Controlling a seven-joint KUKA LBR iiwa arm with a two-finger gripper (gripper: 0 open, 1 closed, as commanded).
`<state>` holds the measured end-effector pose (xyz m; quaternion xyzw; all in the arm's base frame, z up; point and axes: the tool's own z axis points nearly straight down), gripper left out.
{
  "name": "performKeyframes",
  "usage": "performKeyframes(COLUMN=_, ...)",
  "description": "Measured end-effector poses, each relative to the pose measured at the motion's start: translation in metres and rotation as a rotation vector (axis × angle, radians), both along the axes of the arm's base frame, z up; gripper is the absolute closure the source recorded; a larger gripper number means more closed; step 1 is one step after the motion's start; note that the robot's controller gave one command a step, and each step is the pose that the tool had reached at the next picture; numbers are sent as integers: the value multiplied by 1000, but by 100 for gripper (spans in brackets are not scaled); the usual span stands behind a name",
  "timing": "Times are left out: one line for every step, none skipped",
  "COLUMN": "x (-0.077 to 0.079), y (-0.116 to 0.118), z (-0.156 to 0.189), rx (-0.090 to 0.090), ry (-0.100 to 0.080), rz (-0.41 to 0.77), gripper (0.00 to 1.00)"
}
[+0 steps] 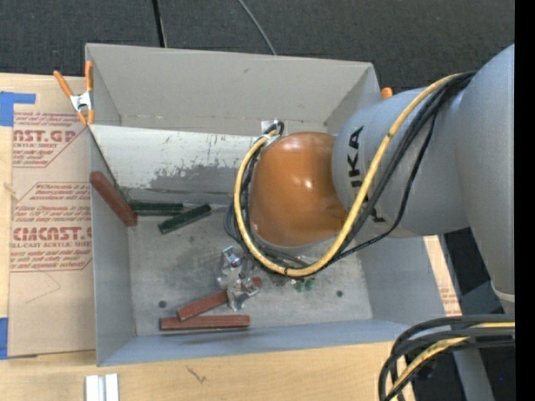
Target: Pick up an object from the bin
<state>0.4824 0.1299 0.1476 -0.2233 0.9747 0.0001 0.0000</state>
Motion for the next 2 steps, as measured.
performKeyframes(x=5, y=8, z=52, rx=1, ry=-1, rz=-51, gripper=100)
performKeyframes(x=4, y=8, z=52, rx=1, ry=-1, rz=-51, gripper=100)
